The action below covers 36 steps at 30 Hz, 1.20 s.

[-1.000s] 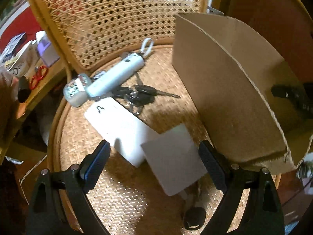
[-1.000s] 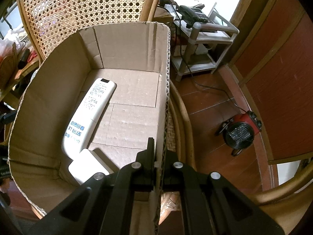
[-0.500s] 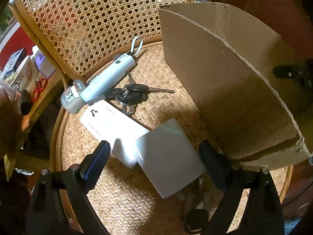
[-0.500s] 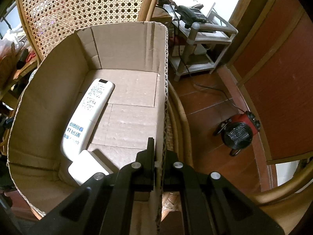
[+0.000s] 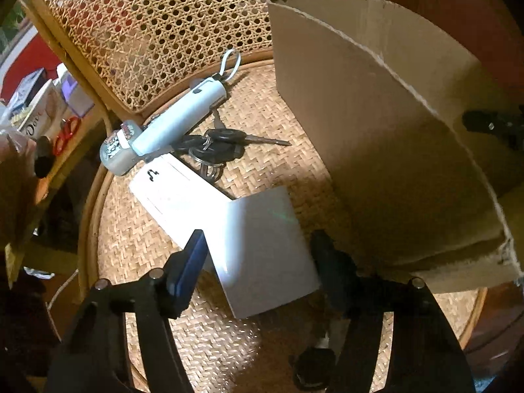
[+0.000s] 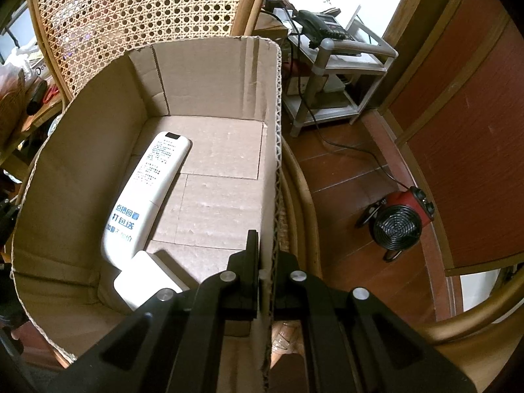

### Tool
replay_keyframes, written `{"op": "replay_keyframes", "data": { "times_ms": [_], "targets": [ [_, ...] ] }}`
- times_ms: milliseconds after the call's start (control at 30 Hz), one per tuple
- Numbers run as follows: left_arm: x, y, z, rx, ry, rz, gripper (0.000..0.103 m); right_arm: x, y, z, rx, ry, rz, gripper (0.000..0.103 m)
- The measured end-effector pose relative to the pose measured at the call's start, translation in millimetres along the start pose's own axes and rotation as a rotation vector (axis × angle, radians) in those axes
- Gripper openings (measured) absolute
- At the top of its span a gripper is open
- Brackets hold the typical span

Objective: Organize rigid objects
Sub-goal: 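Move the left tool to the flat white card and grasp it, then carry the white card into the box and release it with the left tool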

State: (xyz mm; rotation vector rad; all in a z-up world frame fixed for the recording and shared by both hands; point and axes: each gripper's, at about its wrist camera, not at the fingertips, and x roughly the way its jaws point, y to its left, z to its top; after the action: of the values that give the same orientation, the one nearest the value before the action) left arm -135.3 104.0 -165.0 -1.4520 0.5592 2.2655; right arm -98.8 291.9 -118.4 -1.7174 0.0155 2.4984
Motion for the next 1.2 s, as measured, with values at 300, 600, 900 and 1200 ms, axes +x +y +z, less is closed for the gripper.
{"op": "replay_keyframes", "data": {
  "times_ms": [300, 600, 900, 1200],
  "targets": [
    [-4, -6, -6, -0.001, -0.038, 0.056, 0.055, 0, 1, 1, 0.000, 0.000, -0.001, 0.006],
    [-29, 8, -3, -0.074, -0.087, 0.052, 0.055, 0, 2, 2, 0.003, 0.002, 0.000, 0.006],
    [-65, 29, 4, -0.160, -0.182, 0.089, 0.055, 0, 2, 3, 0.003, 0.002, 0.000, 0.006],
    [-104, 33, 19, -0.198, -0.293, 0.101, 0.055, 0, 2, 3, 0.003, 0.002, 0.000, 0.006]
  ]
}}
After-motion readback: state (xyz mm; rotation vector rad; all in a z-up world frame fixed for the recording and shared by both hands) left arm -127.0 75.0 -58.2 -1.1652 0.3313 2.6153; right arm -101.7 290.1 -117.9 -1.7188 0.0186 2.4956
